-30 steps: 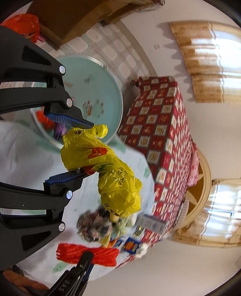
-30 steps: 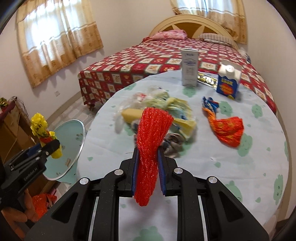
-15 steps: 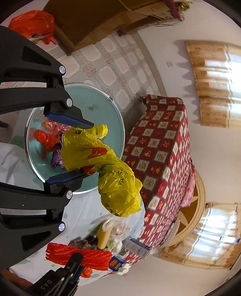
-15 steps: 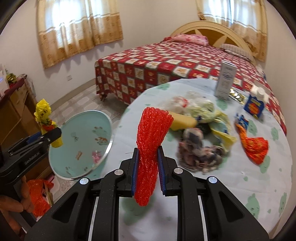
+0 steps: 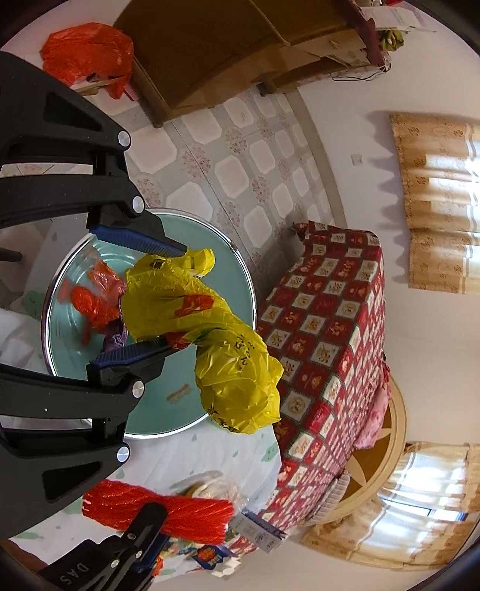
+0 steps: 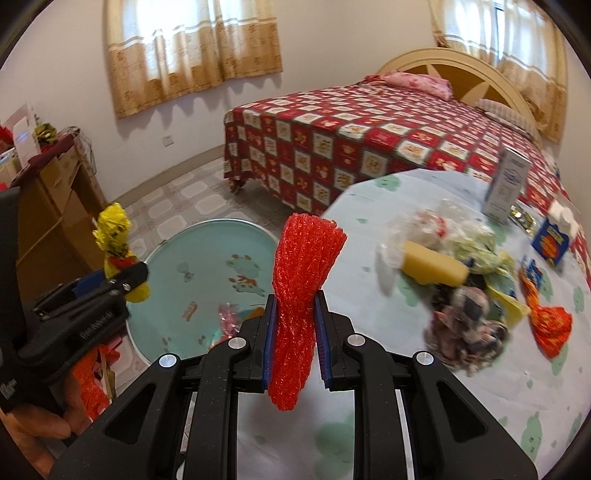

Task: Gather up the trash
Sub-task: 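Carry the yellow bag and red mesh bag over the teal bucket with both tools, then open the right tool then the left tool to drop both bags into the bucket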

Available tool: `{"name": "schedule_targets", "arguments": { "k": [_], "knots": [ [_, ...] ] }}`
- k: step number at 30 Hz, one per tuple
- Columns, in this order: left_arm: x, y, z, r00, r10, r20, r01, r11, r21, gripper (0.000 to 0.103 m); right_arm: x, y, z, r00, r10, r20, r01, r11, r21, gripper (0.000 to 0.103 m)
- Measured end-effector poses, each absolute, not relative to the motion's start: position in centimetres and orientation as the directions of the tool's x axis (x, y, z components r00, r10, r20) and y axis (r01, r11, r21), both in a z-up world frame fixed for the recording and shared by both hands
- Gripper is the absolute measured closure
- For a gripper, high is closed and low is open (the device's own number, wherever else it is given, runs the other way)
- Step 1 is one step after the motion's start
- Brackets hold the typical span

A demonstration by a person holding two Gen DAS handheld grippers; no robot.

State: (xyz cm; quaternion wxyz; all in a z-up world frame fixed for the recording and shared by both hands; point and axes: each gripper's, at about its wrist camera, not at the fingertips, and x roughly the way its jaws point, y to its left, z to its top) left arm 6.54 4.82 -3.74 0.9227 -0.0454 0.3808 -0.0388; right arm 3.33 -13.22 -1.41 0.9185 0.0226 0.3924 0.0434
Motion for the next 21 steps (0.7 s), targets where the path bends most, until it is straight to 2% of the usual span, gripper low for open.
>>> {"name": "schedule_targets", "arguments": {
  "k": [21],
  "knots": [
    [8.3,5.6,-5.6,0.671,-0.025,-0.741,-0.023,0.998,-0.055,0.058,8.6,-8.8,-5.7,0.572,0.166,-0.803,-0.156,0.983,0.092,0.083]
  ]
}}
